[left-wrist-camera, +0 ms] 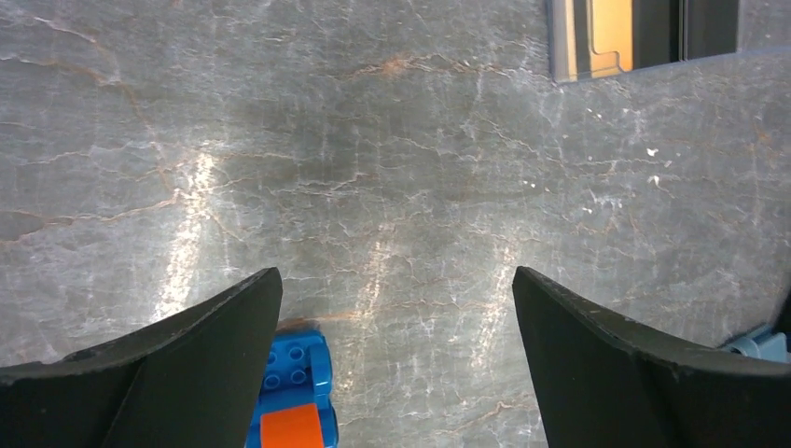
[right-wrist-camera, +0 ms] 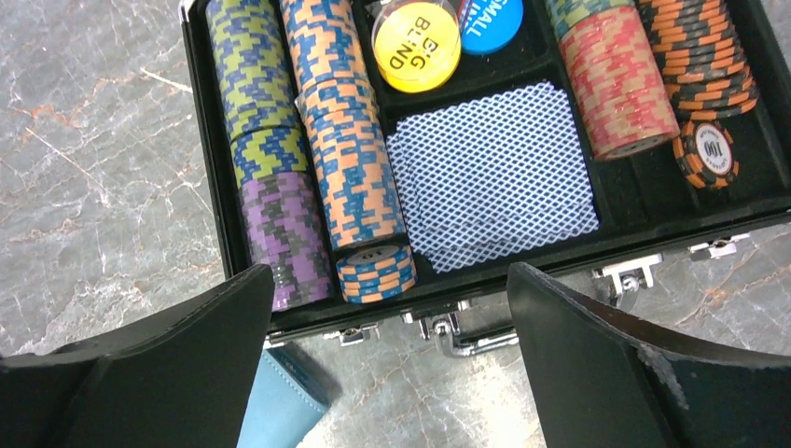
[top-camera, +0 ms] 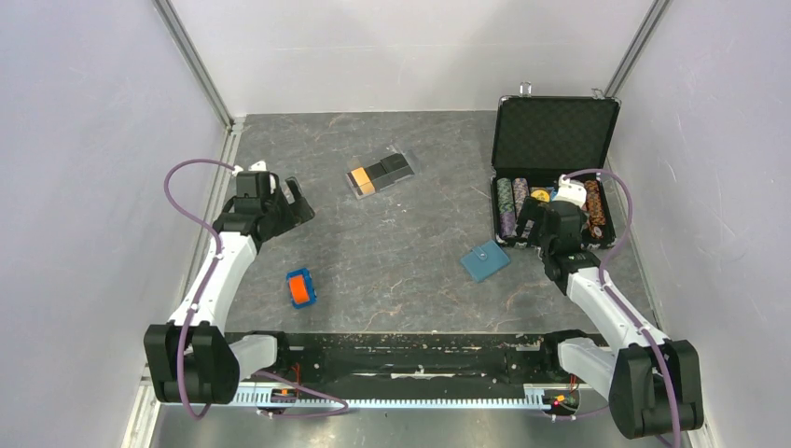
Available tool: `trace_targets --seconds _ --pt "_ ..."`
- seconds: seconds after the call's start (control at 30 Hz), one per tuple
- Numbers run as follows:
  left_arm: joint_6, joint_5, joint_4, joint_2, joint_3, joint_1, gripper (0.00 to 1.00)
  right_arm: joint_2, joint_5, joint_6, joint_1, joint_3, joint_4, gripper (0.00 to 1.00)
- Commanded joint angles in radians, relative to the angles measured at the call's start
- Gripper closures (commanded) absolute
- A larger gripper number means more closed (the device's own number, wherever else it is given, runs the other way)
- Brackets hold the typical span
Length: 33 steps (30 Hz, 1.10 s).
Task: Put the credit cards into the card holder
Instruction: Pick up the card holder from the center of the board.
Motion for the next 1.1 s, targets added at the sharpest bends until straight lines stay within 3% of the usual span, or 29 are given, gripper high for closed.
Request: trace_targets --seconds 0.0,0.1,0.2,0.3,0.47,0.73,0.87,1.07 --pt "-0.004 0.101 -0.005 -0.013 0.032 0.001 0.0 -0.001 -0.025 0.042 0.001 0.072 -0.115 0.02" --pt "-0.009 0.277 0.019 0.016 0.03 -0.001 0.0 0.001 -0.044 0.05 -0.001 0.084 -0.18 0.02" --pt "-0.103 0.441 0.172 0.006 -0.055 -0.023 0.0 -0.011 -0.065 0.073 -0.001 0.077 -0.233 0.02" --pt "-0.19 0.461 0.283 0.017 -0.108 -0.115 0.0 -0.031 -0.105 0.101 -0.007 0.059 -0.273 0.02" --pt "-0.302 0.481 0.437 0.146 -0.09 -0.366 0.0 -0.051 -0.202 0.145 -0.031 0.025 -0.338 0.02" --pt "-0.324 0.595 0.551 0.507 0.149 -0.603 0.0 -0.076 -0.427 0.237 -0.08 -0.075 -0.342 0.01" --pt "-0.327 0.633 0.545 0.664 0.287 -0.65 0.04 -0.082 -0.516 0.282 -0.09 -0.132 -0.298 0.01" --pt "-0.294 0.65 0.457 0.857 0.456 -0.685 0.15 -0.077 -0.618 0.376 -0.095 -0.231 -0.173 0.1"
